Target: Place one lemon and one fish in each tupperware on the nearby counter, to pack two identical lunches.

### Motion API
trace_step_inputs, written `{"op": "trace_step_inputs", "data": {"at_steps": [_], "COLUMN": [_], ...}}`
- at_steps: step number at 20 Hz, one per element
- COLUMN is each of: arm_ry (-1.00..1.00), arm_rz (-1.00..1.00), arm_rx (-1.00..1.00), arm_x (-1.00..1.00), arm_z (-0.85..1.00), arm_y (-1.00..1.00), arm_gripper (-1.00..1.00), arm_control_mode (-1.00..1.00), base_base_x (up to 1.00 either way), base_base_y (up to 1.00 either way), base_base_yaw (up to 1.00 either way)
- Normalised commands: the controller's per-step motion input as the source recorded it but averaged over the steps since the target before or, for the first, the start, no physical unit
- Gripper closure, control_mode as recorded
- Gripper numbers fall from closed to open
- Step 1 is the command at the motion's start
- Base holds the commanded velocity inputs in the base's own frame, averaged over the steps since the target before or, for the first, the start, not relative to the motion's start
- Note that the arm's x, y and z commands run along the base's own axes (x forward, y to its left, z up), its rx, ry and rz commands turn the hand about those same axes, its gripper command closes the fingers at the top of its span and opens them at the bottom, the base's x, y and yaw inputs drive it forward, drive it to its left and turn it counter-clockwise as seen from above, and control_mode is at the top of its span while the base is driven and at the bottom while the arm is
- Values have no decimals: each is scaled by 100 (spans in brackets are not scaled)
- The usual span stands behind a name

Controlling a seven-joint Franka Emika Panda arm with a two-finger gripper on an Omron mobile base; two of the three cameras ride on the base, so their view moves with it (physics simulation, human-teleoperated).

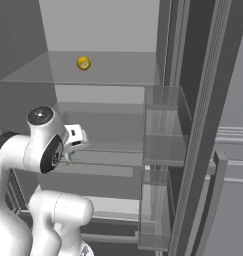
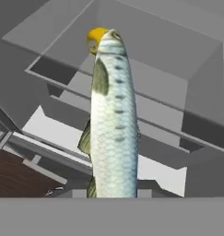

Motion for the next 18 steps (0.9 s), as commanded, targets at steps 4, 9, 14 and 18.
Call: {"op": "trace_step_inputs", "data": {"at_steps": [4,9,14,18], "arm_ry": [0,0,0,0], "arm_rz": [0,0,0,0], "arm_rx": [0,0,0,0], "arm_x": [0,0,0,0], "arm_z": [0,0,0,0], "arm_y": [0,0,0,0], "arm_gripper": [100,100,100,100], "arm_control_mode": [100,100,100,100], "base_base_x": [-100,-100,-93,-21], "base_base_y": [0,-10,-26,-38], "base_base_yaw": [-7,-15,-41,-60]}}
